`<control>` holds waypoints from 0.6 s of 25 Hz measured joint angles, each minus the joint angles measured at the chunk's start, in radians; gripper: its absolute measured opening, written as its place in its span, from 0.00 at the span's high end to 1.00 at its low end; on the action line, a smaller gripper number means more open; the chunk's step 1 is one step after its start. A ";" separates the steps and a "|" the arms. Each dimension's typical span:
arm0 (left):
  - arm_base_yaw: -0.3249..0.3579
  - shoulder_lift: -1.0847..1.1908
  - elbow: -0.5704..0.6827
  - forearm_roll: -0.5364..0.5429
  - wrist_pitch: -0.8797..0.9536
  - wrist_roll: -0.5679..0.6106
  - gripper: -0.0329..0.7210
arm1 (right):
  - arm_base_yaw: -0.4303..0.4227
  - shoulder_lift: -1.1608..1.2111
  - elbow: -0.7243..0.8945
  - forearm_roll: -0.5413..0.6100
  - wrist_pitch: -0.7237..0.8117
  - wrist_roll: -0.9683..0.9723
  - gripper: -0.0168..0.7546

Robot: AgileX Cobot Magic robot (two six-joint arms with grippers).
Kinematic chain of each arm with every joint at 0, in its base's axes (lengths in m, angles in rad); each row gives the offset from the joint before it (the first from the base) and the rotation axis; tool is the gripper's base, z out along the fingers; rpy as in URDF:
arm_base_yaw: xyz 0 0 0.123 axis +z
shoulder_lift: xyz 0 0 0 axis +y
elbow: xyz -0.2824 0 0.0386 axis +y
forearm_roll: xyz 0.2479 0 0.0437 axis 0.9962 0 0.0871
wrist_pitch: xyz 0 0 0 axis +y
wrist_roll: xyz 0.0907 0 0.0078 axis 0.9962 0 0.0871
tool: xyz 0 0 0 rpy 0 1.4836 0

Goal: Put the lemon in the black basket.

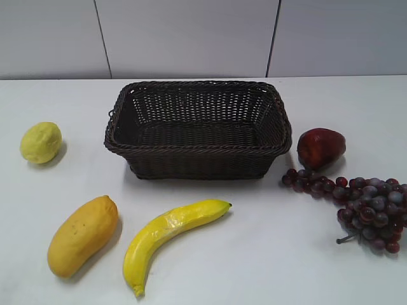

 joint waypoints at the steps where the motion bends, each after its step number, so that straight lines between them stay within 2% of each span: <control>1: 0.000 0.000 0.000 0.000 0.000 0.000 0.30 | 0.000 0.000 0.000 0.000 0.000 0.000 0.21; 12: 0.000 0.000 -0.002 0.008 -0.012 0.000 0.30 | 0.000 0.000 0.000 0.000 0.000 0.000 0.21; 15: 0.000 0.009 -0.014 0.070 -0.133 0.000 0.30 | 0.000 0.000 0.000 0.000 0.000 0.000 0.21</control>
